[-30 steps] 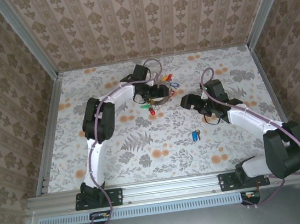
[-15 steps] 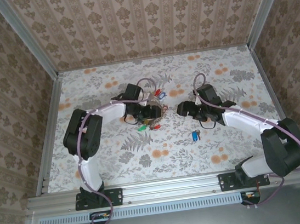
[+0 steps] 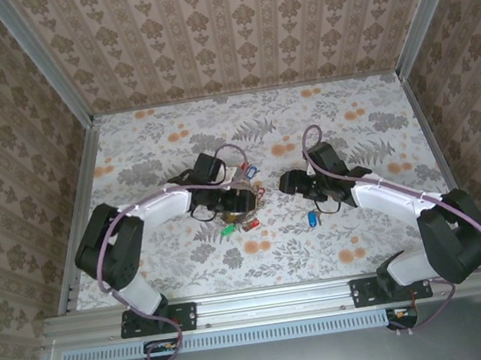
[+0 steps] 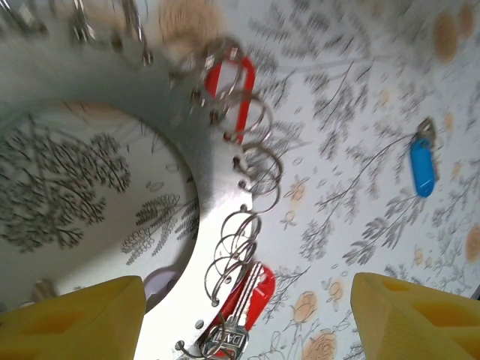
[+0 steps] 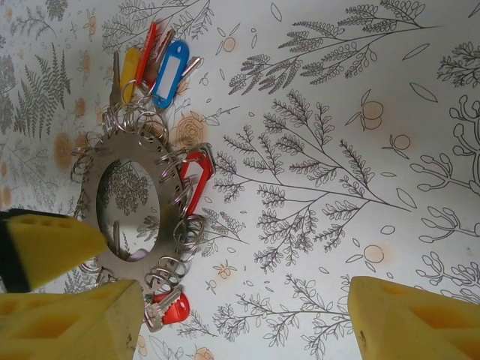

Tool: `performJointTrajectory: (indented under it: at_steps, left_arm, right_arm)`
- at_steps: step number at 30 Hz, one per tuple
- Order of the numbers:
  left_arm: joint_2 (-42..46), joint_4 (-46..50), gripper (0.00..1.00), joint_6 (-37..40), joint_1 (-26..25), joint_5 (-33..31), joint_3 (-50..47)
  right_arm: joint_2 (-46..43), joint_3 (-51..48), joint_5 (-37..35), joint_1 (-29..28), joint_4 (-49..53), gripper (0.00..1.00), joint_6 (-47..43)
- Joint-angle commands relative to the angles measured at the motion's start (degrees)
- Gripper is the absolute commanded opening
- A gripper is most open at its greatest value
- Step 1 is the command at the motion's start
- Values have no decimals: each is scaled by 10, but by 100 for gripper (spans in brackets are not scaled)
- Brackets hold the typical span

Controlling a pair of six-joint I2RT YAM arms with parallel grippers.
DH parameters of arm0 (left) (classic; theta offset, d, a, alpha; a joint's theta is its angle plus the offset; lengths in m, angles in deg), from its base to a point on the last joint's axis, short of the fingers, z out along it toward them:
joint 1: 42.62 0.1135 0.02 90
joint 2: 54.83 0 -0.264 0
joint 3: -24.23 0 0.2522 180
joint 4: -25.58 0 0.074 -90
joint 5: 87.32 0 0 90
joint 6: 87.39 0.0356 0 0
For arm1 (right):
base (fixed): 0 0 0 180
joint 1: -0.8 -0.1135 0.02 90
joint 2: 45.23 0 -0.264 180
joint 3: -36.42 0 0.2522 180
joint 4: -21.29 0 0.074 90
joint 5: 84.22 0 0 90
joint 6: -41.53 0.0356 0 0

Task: Put the keys on the keyring

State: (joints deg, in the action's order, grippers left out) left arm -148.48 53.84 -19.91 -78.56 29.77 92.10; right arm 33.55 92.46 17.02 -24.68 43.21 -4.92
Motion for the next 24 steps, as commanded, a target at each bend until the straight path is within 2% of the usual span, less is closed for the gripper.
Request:
performJointTrajectory:
  at_steps: [1, 5, 11, 18, 24]
  left_arm:
    - [54, -15, 74, -11, 8, -43, -4]
    - [93, -36, 73, -39, 47, -68, -36]
    - [93, -38, 71, -54, 115, -48, -68]
    - [77, -35, 69, -68, 120, -51, -88]
    - [56, -34, 68, -65, 120, -48, -91]
  right_arm:
    - [-6, -12, -18, -7, -11, 71, 21]
    - [5, 8, -10, -17, -4, 70, 27]
    - [68, 38, 30, -39, -15, 67, 30]
    - [142, 86, 51, -81, -29, 66, 33]
    - [190, 115, 55, -88, -37, 61, 37]
